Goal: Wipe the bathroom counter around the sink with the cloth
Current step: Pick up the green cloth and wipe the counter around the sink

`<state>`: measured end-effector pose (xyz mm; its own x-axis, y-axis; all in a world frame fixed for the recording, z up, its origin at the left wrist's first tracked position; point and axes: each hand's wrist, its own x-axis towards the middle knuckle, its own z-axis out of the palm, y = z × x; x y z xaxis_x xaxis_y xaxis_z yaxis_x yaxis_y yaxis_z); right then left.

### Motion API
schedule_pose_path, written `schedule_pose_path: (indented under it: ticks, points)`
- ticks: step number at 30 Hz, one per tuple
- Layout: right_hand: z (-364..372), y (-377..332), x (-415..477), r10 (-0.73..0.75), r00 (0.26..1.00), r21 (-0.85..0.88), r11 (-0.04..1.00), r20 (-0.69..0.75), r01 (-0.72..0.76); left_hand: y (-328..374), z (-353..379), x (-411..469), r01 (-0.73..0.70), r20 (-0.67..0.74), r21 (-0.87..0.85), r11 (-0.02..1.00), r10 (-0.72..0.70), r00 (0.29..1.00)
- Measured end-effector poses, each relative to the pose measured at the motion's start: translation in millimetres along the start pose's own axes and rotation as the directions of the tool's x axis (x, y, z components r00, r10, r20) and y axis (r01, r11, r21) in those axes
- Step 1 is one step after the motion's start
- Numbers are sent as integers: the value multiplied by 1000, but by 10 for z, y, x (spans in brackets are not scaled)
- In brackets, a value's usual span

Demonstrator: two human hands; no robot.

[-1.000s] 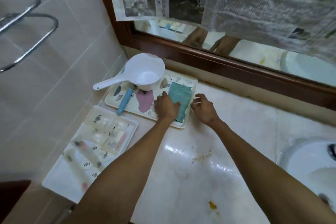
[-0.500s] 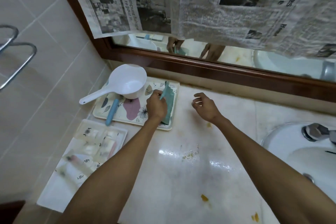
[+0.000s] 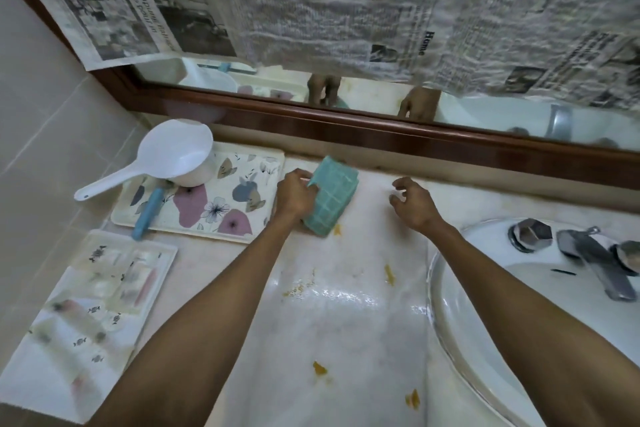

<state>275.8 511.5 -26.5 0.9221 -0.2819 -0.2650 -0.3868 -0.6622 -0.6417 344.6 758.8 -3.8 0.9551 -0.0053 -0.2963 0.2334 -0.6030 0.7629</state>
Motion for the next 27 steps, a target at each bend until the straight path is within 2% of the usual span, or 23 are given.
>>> schedule_pose_path:
  ticks: [2,4,7,9,11,15,19,22,24,27]
  points:
    - [30,144,-11,-33,999,-51,998,16,34,-178,117,-42,-52,-39,321,946,68,997]
    - [84,254,-16,-82,997,-102,991,13,82,-274,247,-99,-195,-17,455,869,227,974]
    - [184,350,12,-140,990,-228,963,23,141,-355,481,-55,-405,146,471,784,384,912]
    - [252,391,42,-158,987,-287,945,18,157,-411,616,23,-475,295,503,722,373,880]
    - [317,431,56,-193,981,-332,928,-31,172,-499,684,107,-511,373,544,666,354,858]
    - [435,488,27,-204,972,-334,930,-113,157,-668,594,341,-557,367,587,588,420,830]
    - [504,541,-4,-194,970,-327,935,-149,137,-573,561,564,-430,259,609,667,345,902]
    - [550,572,-36,-212,964,-342,928,-160,147,-476,686,449,-405,271,592,697,301,914]
    - [574,581,-49,-221,960,-346,926,-174,150,-528,776,148,-492,339,591,640,356,871]
    - [593,579,-74,-221,957,-346,927,-187,147,-759,695,-320,-677,483,546,493,475,735]
